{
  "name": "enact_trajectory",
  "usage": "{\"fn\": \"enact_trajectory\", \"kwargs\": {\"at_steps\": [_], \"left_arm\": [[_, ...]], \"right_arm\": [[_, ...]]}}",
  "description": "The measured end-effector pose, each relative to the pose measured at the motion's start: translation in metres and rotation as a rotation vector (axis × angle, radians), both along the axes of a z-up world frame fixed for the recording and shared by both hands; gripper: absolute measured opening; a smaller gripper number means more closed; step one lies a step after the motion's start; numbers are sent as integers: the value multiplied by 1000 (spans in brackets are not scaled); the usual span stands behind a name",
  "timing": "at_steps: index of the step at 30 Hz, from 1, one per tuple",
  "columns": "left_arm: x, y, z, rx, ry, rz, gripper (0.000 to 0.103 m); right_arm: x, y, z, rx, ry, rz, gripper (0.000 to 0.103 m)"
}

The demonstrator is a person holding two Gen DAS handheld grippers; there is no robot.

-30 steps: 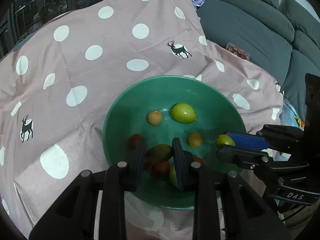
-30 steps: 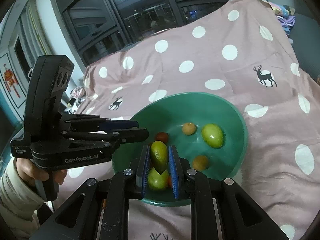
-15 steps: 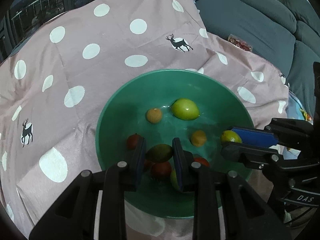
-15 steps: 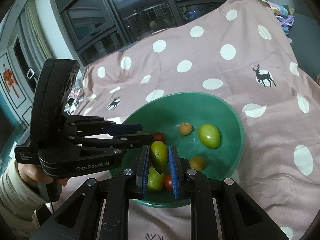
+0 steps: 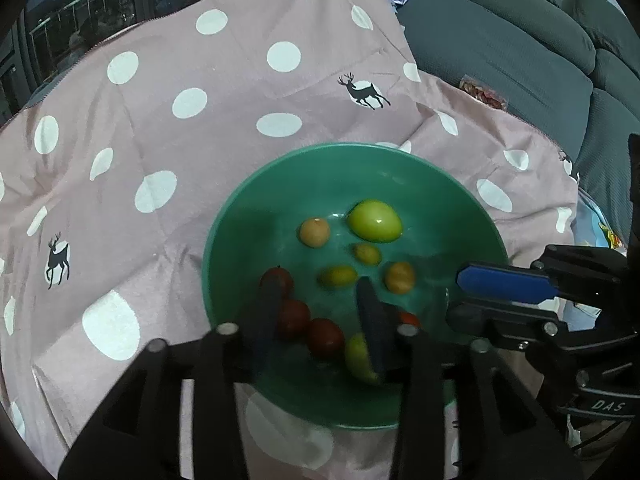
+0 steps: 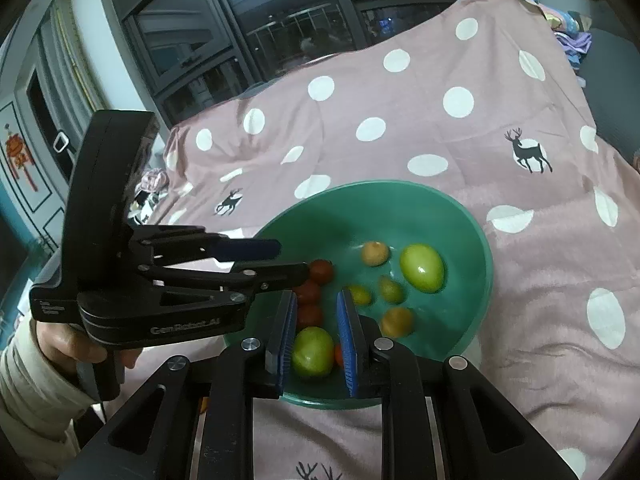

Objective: Organize fruits
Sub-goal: 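Lower both plums into the green bowl and open both grippers, then move both grippers to the orange mandarin and grasp it between them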

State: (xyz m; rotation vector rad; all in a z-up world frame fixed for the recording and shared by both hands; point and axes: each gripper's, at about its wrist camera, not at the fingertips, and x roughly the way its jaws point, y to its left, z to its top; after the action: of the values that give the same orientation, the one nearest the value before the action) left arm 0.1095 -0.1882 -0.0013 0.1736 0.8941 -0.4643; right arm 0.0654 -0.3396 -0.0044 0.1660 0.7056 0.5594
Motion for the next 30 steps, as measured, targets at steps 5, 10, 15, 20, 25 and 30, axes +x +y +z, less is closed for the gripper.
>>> {"fn": "enact_trajectory", "kwargs": {"at_steps": [5,10,15,20,25,30], "left_arm": [[-7,17,12,-8,-23,40,75],[-21,57,28,-23,-51,128,90],[-41,89,33,-54,-44,195,95],[-63,105,15,-82,34,210,95],[-82,119,-3,-121,96,207,95],[-100,132,-17,-192,154,178,95]], "right_arm": [[-4,-5,1,12,9,-26,40],[-15,-4,7,31,-9,-21,55],[-27,9,14,40,-30,43,55],[-45,35,14,15,-35,159,55],[-58,58,4,-25,-4,253,55],[-68,80,-14,-75,40,339,55]]}}
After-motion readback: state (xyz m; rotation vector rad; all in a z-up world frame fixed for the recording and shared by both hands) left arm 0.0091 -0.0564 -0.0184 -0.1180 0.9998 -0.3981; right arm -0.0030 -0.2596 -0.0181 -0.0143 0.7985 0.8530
